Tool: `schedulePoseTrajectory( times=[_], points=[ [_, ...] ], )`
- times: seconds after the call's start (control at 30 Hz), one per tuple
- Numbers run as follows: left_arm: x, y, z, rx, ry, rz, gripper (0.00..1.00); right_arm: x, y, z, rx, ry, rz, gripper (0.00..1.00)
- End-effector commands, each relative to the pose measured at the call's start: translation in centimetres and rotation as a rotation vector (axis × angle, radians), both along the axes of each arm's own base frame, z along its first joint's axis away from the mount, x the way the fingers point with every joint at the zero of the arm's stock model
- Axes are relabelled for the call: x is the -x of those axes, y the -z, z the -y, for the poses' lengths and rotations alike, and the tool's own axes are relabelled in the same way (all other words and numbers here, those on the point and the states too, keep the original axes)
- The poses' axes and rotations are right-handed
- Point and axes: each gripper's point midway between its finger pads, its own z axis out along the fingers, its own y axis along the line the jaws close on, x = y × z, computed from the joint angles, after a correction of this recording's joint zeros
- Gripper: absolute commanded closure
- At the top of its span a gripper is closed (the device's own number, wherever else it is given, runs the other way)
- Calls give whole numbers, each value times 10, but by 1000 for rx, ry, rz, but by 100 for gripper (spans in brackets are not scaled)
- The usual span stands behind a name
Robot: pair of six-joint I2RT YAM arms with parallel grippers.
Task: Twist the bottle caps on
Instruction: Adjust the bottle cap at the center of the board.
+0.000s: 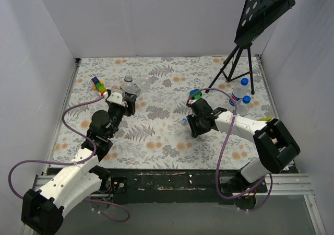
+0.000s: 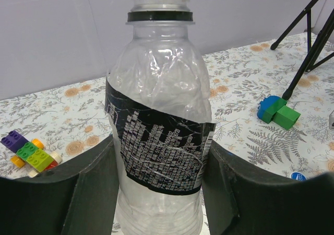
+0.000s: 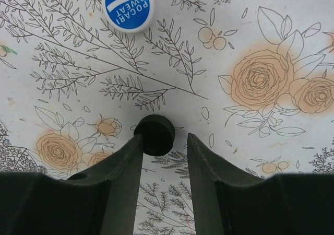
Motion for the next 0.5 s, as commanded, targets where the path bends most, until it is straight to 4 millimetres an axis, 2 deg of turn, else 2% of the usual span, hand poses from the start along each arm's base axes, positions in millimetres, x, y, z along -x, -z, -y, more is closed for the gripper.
schedulePoseTrajectory(
  times=[0.0, 0.2, 0.37, 0.47],
  points=[
    [0, -9, 0, 3, 7, 19, 100, 2, 1, -8, -14, -29, -1, 54],
    [0, -9, 1, 3, 9, 19, 100, 8, 3, -17, 72, -72, 24, 55],
    [1, -10, 0, 3, 7, 23, 100, 18, 13, -27, 157, -112, 20, 58],
    [1, -11, -1, 4, 4, 25, 100, 21, 19, -29, 197, -127, 21, 68]
  ],
)
